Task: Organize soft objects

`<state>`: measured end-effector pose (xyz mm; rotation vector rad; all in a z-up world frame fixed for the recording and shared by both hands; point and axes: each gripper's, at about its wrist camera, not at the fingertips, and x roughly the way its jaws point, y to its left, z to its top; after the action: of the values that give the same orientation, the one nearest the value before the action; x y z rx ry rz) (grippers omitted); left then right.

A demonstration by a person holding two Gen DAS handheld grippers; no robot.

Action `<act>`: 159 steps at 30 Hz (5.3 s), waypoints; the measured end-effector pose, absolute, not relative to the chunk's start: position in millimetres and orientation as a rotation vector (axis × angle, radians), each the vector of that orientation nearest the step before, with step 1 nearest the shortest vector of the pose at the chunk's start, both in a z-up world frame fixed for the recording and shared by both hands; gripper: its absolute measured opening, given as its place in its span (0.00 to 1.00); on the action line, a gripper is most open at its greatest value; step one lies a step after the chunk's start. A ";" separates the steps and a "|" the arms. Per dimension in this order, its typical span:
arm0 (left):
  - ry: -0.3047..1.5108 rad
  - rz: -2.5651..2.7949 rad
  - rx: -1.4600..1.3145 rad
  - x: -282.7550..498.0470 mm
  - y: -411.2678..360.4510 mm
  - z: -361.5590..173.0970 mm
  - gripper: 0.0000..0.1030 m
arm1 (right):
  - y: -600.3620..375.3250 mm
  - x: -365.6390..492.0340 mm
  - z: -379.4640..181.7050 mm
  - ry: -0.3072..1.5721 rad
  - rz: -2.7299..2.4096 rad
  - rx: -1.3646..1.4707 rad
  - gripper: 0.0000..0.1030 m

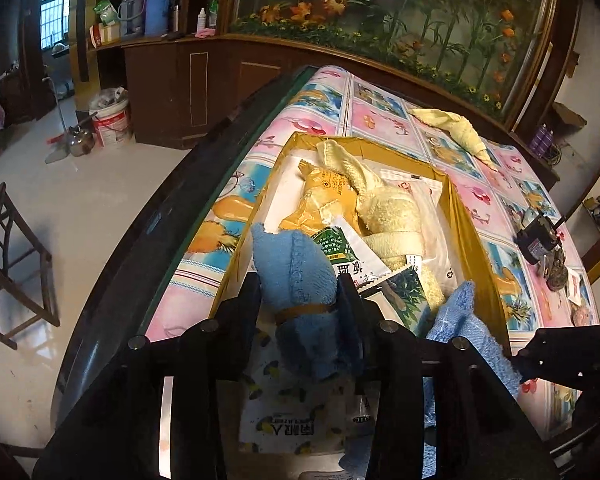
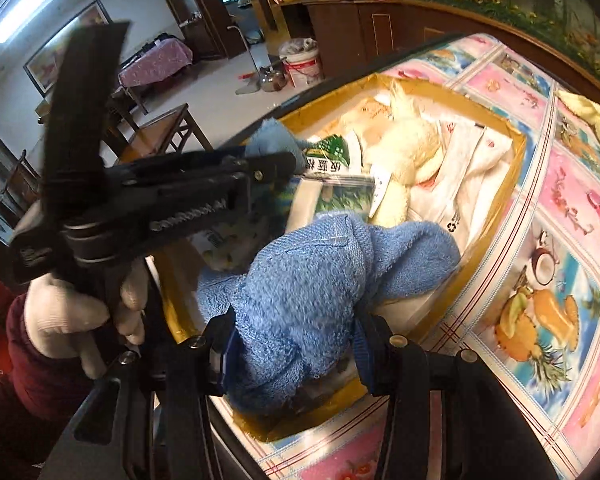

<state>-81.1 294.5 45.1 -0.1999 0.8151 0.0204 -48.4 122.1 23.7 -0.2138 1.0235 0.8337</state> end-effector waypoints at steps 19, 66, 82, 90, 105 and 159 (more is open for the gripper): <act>0.696 0.308 0.046 -114.3 252.2 88.4 0.75 | 99.4 -68.2 60.0 0.827 0.817 -0.140 0.65; 0.820 -0.152 0.085 -127.2 94.0 83.7 0.75 | -190.1 38.7 22.0 0.926 0.195 0.219 0.53; 0.877 -0.265 0.058 -117.4 77.8 68.9 0.75 | -160.5 -24.2 26.2 0.974 0.558 0.230 0.37; 0.968 -0.407 -0.028 -103.2 51.7 51.7 0.75 | -244.3 -51.0 60.0 0.845 0.301 0.245 0.40; 1.009 -0.420 0.050 -50.3 -9.6 14.6 0.75 | -248.1 -52.9 3.6 0.962 0.234 0.191 0.44; 0.986 -0.014 -0.158 69.9 269.2 47.7 0.53 | 87.0 54.9 33.9 0.957 0.654 -0.066 0.35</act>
<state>69.9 269.2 47.7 -0.1582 0.9864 -0.0136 54.9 87.0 33.9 -0.0658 0.9566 0.6535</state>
